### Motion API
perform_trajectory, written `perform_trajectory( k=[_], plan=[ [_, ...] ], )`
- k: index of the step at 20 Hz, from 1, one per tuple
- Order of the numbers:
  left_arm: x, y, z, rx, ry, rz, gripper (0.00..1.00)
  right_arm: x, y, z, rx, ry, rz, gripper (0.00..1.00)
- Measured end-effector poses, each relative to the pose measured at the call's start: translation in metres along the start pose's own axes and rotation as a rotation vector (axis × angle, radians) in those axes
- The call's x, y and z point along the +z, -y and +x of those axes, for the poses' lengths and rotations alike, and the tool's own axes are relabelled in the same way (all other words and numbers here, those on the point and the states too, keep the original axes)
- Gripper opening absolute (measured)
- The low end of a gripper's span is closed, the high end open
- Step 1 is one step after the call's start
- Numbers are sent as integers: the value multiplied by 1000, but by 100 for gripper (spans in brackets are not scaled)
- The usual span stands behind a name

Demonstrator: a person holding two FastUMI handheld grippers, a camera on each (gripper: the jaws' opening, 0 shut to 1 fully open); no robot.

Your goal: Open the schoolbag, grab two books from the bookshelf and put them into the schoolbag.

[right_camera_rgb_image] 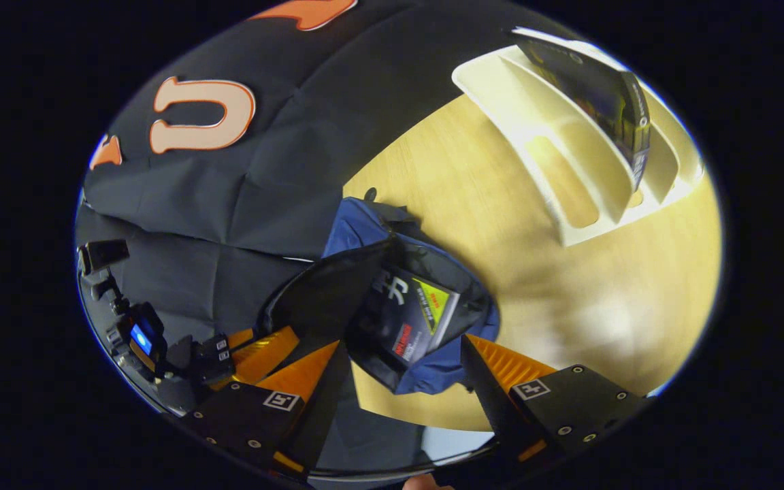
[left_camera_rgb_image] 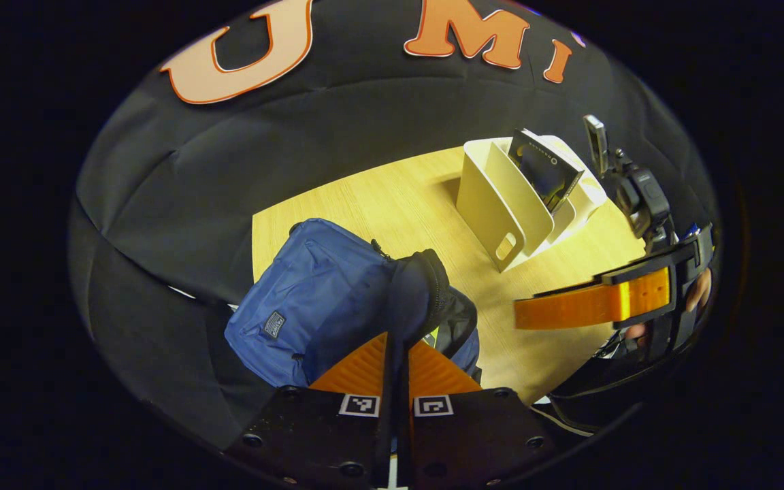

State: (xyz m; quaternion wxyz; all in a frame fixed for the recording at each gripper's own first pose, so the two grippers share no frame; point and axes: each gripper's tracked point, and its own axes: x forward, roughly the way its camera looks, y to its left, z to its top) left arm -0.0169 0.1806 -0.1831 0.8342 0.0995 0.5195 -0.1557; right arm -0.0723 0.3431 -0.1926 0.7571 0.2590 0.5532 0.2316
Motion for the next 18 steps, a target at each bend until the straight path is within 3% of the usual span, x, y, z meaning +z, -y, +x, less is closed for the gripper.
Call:
perform_trajectory(
  k=[3, 6, 7, 8, 11, 18],
  plan=[
    [1, 1, 5, 6, -3, 0, 4, 12, 43, -25, -175, 9, -133, 97],
    [-1, 4, 9, 3, -6, -9, 5, 21, 53, -48, -230, 2, -195, 97],
    [-2, 4, 10, 2, -8, -11, 0, 25, 55, -55, -244, -3, -215, 98],
    [-3, 4, 10, 1, -10, -9, 5, 32, 63, -62, -273, -7, -244, 97],
    [-4, 6, 13, -3, -9, -15, 5, 61, 85, -87, -382, 17, -317, 98],
    [-7, 7, 17, -10, -13, -26, 5, 136, 83, -131, -409, 33, -287, 98]
  ],
)
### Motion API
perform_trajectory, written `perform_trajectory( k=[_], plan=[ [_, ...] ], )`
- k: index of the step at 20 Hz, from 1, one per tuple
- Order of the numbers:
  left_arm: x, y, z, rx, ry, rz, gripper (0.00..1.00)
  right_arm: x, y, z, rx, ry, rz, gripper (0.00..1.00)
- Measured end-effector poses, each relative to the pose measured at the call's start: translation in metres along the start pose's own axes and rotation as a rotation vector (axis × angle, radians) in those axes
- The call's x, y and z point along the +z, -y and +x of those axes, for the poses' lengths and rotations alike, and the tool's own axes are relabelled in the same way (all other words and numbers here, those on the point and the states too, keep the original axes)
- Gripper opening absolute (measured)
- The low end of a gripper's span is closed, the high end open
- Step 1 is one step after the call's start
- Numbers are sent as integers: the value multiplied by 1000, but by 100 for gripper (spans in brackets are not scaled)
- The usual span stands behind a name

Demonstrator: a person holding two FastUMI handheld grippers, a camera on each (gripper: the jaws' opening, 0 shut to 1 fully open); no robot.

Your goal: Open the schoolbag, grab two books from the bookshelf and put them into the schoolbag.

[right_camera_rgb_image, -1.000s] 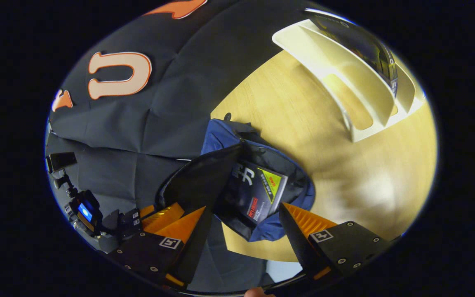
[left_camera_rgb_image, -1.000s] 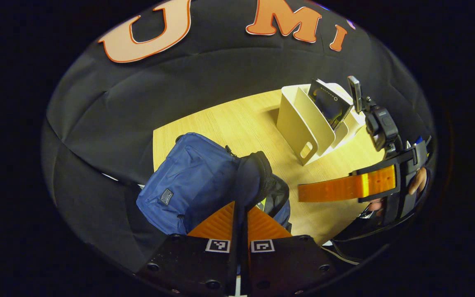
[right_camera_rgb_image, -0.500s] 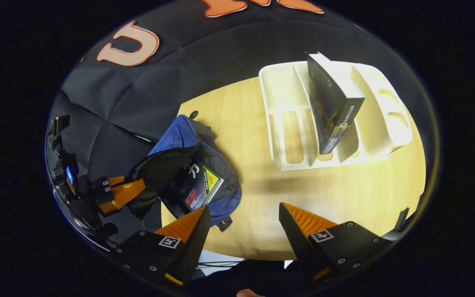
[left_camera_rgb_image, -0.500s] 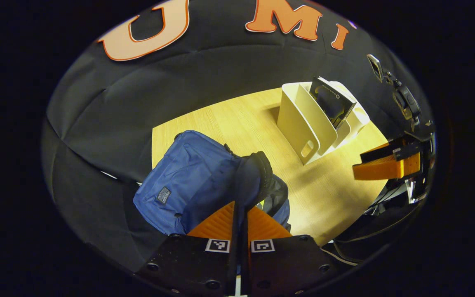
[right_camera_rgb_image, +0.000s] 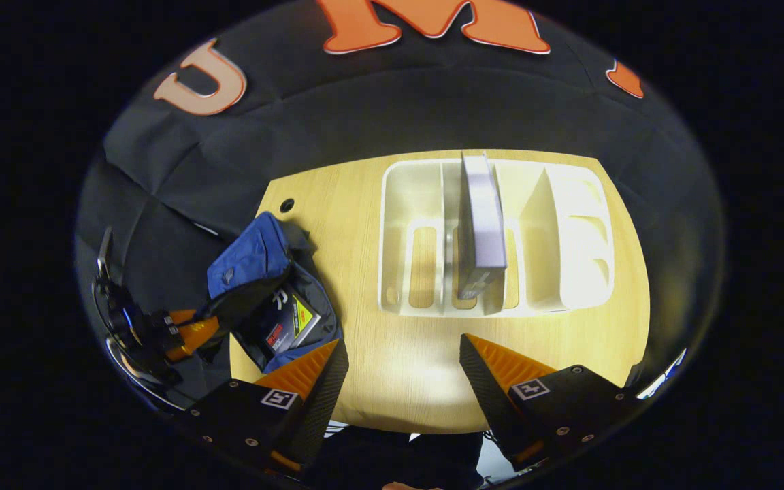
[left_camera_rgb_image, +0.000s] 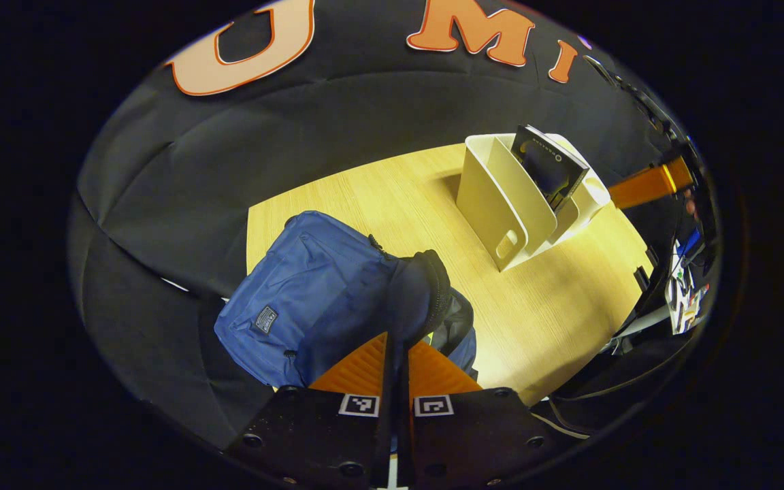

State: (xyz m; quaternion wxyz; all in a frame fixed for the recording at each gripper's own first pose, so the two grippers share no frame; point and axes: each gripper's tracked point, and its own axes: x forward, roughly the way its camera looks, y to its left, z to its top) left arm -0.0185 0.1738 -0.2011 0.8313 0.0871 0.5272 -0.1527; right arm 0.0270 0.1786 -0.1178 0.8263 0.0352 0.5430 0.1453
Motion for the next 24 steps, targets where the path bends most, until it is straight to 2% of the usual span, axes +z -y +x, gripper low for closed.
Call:
perform_trajectory(
  k=[4, 8, 12, 14, 16, 18, 19, 20, 23, 24],
  plan=[
    [0, -1, 0, 1, -6, 4, 5, 41, 36, 7, -89, -10, -24, 98],
    [0, -3, 4, 1, -15, -3, 5, 61, 43, 28, -101, -81, -74, 98],
    [-3, -4, 8, -1, -23, -26, 5, 74, 51, 57, -124, -156, -60, 97],
    [-5, -4, 10, -3, -26, -38, 5, 78, 60, 70, -153, -191, -54, 93],
    [-6, -5, 12, -6, -29, -49, 5, 79, 69, 81, -179, -225, -44, 84],
    [-8, -5, 12, -7, -33, -55, 5, 80, 65, 88, -161, -248, -16, 76],
    [-7, -5, 13, -7, -33, -56, 5, 83, 66, 90, -165, -250, -7, 66],
    [-8, -5, 13, -7, -35, -57, 5, 84, 70, 92, -179, -249, -1, 67],
    [-7, -5, 15, -10, -37, -55, 5, 85, 72, 91, -191, -258, 27, 34],
    [-7, -5, 14, -11, -37, -53, 5, 87, 73, 91, -198, -253, 30, 32]
  ],
)
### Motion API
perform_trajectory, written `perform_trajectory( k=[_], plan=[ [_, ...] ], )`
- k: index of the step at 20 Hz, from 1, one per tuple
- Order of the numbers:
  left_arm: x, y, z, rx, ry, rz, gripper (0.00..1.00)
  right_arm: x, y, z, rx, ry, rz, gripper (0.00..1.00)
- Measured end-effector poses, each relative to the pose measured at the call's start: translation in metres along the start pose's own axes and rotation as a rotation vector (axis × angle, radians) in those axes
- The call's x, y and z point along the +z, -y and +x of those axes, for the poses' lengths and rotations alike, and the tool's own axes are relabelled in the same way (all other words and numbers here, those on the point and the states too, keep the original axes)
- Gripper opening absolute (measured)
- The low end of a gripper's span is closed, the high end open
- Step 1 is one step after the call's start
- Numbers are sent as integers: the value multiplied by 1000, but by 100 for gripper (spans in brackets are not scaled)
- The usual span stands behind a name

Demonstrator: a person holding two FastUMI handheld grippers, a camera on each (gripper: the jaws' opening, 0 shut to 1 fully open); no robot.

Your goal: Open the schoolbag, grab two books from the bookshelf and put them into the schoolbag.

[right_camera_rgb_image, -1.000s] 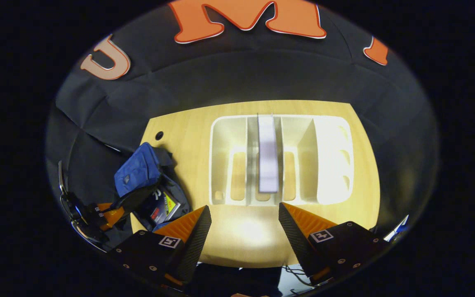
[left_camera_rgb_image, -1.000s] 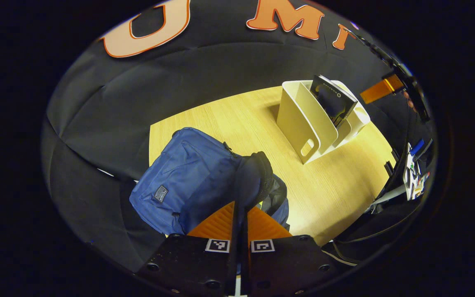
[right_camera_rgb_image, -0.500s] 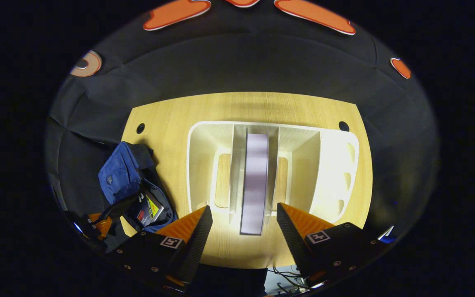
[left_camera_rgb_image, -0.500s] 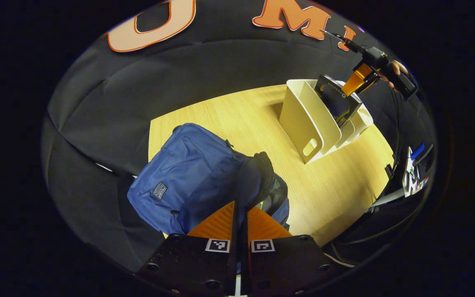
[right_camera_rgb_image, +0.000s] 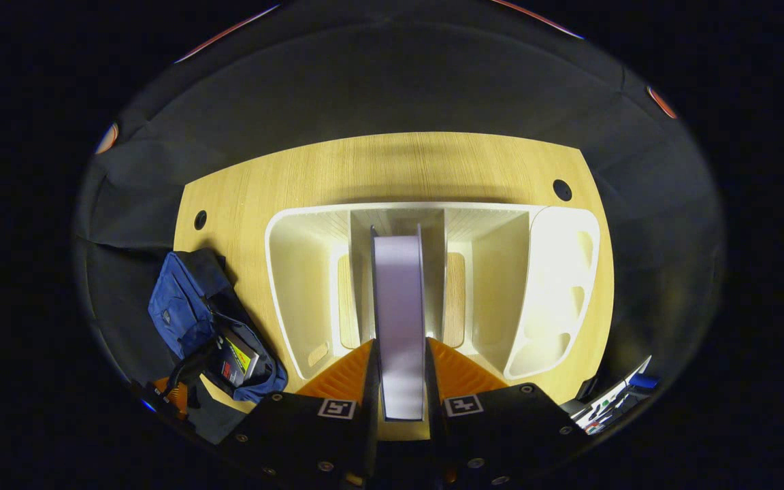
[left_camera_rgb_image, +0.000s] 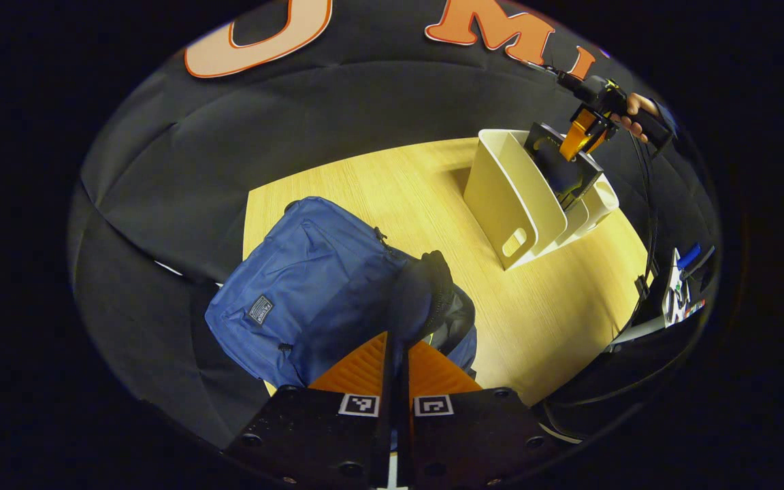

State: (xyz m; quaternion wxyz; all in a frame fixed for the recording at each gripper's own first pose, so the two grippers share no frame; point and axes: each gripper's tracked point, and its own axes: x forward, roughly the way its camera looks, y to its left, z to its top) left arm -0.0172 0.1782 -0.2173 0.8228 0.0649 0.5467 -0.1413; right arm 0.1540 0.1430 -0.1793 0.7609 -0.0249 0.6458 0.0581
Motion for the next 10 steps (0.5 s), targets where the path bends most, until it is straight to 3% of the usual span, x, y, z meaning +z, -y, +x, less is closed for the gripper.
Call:
perform_trajectory(
  k=[1, 2, 10],
  plan=[
    [0, 0, 0, -1, 1, 2, 5, -2, 1, -1, -4, -2, -1, 39],
    [0, 0, 1, -2, 0, 3, 5, -3, 1, -4, -5, -3, -5, 29],
    [-1, -2, 2, -10, 5, 11, 5, -15, 3, -62, 34, 85, -19, 26]
  ],
)
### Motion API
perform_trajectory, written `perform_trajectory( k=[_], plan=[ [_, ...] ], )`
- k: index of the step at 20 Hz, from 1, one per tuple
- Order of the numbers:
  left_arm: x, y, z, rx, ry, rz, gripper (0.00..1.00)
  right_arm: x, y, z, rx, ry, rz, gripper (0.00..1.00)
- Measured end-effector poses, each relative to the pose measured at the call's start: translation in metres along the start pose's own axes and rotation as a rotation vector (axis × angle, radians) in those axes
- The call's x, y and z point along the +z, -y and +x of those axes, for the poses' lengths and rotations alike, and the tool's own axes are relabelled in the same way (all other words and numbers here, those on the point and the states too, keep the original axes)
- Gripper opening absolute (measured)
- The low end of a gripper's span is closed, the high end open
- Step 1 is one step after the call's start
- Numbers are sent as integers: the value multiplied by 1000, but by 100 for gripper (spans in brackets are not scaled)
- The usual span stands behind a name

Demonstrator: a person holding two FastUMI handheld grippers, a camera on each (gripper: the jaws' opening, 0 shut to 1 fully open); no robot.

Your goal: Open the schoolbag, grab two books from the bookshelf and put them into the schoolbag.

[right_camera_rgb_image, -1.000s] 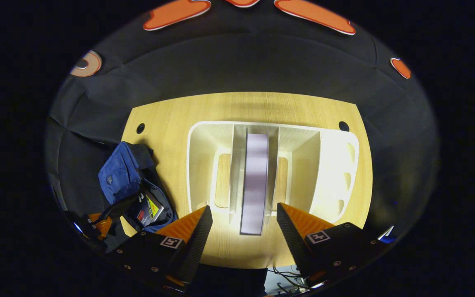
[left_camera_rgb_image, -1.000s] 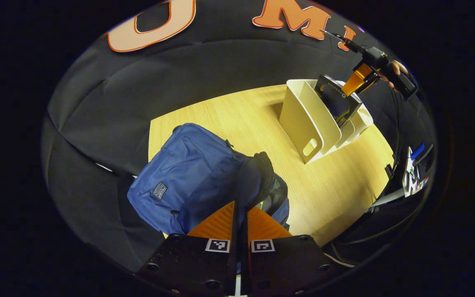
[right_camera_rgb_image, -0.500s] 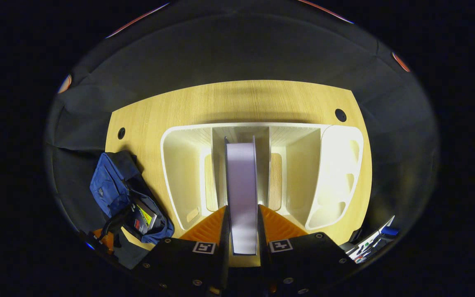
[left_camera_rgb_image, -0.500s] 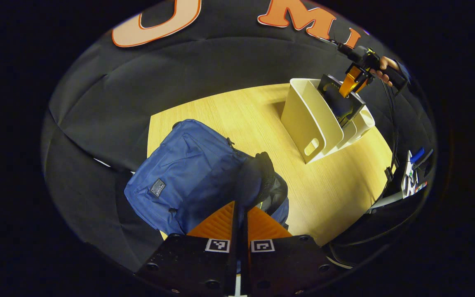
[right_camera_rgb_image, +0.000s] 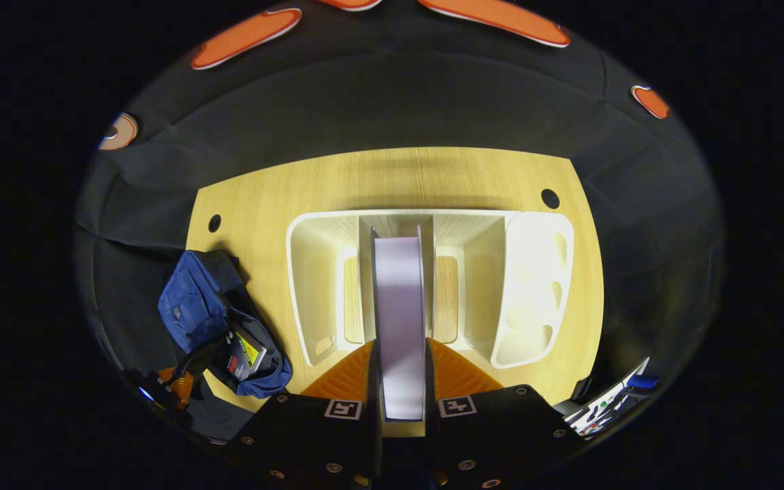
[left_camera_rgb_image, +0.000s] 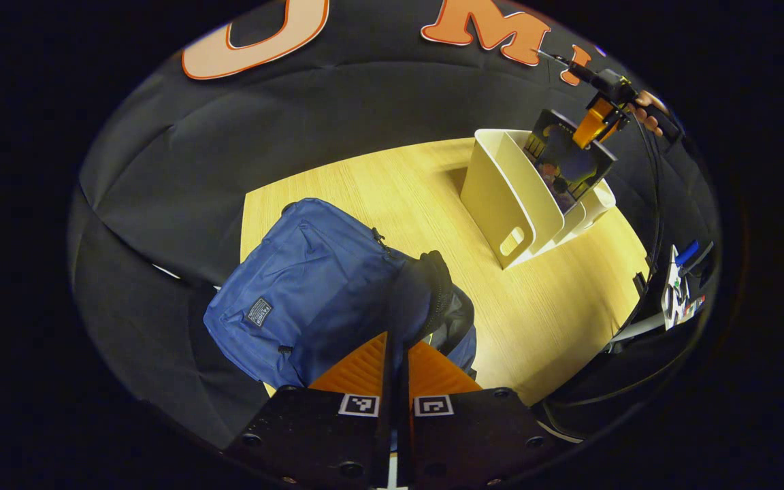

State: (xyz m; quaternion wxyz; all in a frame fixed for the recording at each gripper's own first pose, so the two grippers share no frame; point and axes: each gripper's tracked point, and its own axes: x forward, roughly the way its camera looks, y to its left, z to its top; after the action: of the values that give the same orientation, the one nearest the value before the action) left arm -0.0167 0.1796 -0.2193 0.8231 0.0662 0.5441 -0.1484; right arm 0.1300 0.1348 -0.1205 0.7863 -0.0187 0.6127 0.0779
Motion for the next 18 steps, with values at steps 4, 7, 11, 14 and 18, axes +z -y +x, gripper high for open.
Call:
perform_trajectory(
  k=[4, 7, 11, 14, 18],
  plan=[
    [0, 2, -2, 2, 7, 27, 5, -19, -1, -40, 38, 34, -11, 26],
    [4, 2, -6, 6, 14, 42, 5, -26, -1, -68, 64, 80, -12, 26],
    [2, 3, -8, 7, 16, 46, 5, -41, -1, -100, 128, 137, 7, 26],
    [2, 5, -13, 11, 22, 63, 5, -57, 6, -117, 178, 167, 56, 26],
    [2, 4, -16, 21, 13, 74, 5, -74, 21, -133, 222, 206, 110, 25]
  ],
)
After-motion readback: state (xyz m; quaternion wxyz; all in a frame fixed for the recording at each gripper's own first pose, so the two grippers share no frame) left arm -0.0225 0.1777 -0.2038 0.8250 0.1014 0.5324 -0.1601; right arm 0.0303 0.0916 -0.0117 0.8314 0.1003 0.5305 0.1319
